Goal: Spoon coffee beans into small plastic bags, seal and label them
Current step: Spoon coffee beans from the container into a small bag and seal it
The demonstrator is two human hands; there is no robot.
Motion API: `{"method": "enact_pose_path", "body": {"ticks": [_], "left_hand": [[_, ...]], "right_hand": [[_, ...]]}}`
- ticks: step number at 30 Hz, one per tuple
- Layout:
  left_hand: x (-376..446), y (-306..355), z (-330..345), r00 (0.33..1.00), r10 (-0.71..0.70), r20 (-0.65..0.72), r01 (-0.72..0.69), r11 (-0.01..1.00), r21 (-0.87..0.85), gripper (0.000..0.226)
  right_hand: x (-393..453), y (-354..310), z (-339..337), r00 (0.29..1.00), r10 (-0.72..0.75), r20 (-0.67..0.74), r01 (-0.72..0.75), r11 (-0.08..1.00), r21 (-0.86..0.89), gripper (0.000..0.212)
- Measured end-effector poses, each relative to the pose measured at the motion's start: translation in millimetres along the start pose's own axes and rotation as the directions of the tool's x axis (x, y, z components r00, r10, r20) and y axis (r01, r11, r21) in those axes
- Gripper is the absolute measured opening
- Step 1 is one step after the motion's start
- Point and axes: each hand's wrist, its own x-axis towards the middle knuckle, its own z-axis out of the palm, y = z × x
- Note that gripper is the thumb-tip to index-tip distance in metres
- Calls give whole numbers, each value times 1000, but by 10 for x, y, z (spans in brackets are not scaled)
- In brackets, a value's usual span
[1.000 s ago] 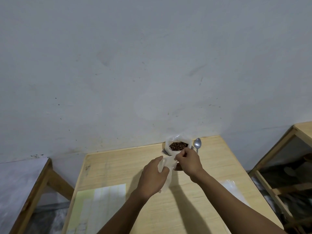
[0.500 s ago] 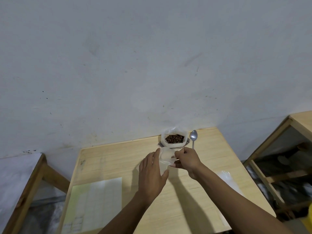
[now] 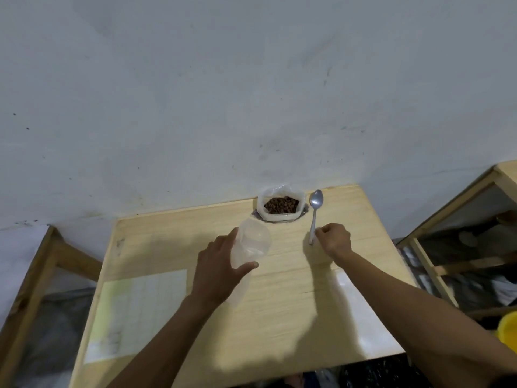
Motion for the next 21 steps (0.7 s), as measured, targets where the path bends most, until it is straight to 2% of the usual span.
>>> {"method": "enact_pose_path", "body": {"ticks": [3, 6, 10, 14, 18, 21], "left_hand": [[11, -26, -37, 999, -35, -26, 34, 999, -11, 91], [-5, -3, -41, 997, -56, -55, 56, 998, -1, 92], [-19, 51, -39, 994, -81, -76, 80, 997, -18, 88], [13, 69, -32, 987, -128, -96, 124, 991, -42, 86], [65, 88, 1, 986, -138, -92, 133, 989, -57, 87], [118, 92, 10, 986, -137, -91, 131, 989, -63, 87]], "right_hand": [[296, -32, 48, 1000, -7, -25, 5, 996, -86, 32], [509, -70, 131, 1000, -9, 11, 11, 982, -191, 31], [649, -85, 186, 1000, 28, 14, -24, 968, -249, 29], [738, -77, 182, 997, 79, 0, -77, 970, -230, 13], [826, -27, 78, 991, 135, 27, -129, 979, -155, 24], [821, -11, 25, 988, 154, 25, -149, 977, -150, 12]]}}
